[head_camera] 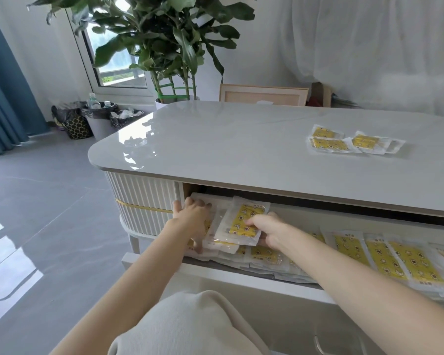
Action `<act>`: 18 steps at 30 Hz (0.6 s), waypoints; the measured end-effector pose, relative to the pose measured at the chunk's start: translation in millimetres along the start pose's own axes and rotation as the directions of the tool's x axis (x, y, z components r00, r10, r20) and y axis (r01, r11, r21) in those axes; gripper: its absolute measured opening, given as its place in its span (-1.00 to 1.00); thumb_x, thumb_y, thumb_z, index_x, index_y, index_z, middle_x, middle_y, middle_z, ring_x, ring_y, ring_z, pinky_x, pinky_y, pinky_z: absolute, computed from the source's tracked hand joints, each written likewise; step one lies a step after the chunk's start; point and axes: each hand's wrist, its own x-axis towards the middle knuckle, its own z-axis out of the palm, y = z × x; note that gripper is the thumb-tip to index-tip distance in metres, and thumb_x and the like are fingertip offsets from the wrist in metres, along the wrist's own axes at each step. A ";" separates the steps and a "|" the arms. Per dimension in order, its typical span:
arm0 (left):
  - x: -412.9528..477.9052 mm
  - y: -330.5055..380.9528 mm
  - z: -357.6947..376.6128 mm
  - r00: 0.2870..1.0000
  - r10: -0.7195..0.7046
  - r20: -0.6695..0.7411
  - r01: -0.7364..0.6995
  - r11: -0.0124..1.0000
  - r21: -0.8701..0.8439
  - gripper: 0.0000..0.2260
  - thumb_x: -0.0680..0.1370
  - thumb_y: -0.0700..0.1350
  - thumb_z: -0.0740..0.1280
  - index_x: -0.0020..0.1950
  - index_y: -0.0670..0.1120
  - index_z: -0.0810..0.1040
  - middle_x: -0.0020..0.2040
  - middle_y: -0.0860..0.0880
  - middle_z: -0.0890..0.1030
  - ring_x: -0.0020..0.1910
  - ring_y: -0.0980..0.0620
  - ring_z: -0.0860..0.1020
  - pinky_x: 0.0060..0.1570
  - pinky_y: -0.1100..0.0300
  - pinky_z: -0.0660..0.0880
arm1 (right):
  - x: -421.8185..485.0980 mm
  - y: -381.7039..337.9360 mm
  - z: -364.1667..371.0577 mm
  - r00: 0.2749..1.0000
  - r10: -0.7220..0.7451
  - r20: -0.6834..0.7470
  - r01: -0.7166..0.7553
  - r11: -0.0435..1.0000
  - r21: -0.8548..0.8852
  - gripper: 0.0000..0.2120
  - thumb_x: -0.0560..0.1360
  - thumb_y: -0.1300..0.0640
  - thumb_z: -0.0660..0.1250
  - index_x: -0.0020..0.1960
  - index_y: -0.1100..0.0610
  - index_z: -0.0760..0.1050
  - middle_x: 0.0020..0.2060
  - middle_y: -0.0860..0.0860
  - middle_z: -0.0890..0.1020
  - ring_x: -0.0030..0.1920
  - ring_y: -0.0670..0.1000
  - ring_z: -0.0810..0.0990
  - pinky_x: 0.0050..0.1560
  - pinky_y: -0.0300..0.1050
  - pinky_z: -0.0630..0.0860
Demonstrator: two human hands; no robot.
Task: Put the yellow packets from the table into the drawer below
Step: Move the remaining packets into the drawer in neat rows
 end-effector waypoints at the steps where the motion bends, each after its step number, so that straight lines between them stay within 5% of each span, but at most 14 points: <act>1: -1.0 -0.1 0.2 1.000 0.000 -0.007 0.000 1.000 -0.007 -0.01 0.25 0.10 0.57 0.53 -0.01 0.10 0.45 -0.05 0.23 0.40 -0.09 0.15 0.35 -0.02 0.14 | -0.7 -0.4 4.7 1.000 -0.012 0.008 0.012 1.000 0.005 -0.67 0.49 0.38 0.34 0.19 0.23 0.35 0.13 0.22 0.56 0.05 0.18 0.63 0.04 0.09 0.61; 7: 0.3 2.4 5.4 0.998 0.028 0.049 -0.028 0.999 -0.018 -0.09 0.23 0.22 0.54 0.46 -0.01 0.22 0.41 -0.02 0.26 0.36 -0.08 0.13 0.33 -0.05 0.11 | 6.4 -2.8 20.3 0.995 -0.086 0.048 0.092 0.988 -0.120 -0.64 0.56 0.33 0.27 0.33 0.29 0.30 0.10 0.15 0.50 0.08 0.11 0.54 0.04 -0.06 0.57; 12: 2.7 3.4 8.2 0.991 0.073 0.111 -0.071 0.997 -0.025 0.03 0.28 0.26 0.48 0.56 -0.03 -0.01 0.54 -0.02 0.08 0.52 -0.11 -0.03 0.42 -0.27 -0.21 | 15.4 -0.9 2.4 0.986 -0.154 -0.068 0.129 0.951 -0.282 -0.54 0.52 0.26 0.29 0.39 0.25 0.29 0.29 0.16 0.46 0.27 0.16 0.48 0.23 0.08 0.51; 16: 0.6 5.7 8.0 0.987 0.094 0.127 -0.098 0.995 0.025 0.03 0.33 0.22 0.47 0.57 0.04 -0.13 0.57 -0.02 -0.03 0.54 -0.13 -0.10 0.42 -0.28 -0.25 | 10.5 5.3 -10.1 0.997 -0.076 -0.017 0.066 0.940 -0.335 -0.75 0.51 0.24 0.31 0.15 0.25 0.38 0.08 0.14 0.55 0.02 0.11 0.59 -0.09 -0.02 0.61; 18: 0.5 7.5 8.4 0.987 0.073 0.144 -0.081 0.996 0.047 0.02 0.35 0.21 0.47 0.57 0.05 -0.14 0.57 -0.02 -0.03 0.54 -0.13 -0.11 0.42 -0.27 -0.25 | 7.5 10.4 -11.2 0.999 -0.051 0.013 0.052 0.891 -0.450 -0.85 0.51 0.21 0.32 0.01 0.25 0.40 -0.15 0.10 0.50 -0.26 0.04 0.50 -0.37 -0.20 0.44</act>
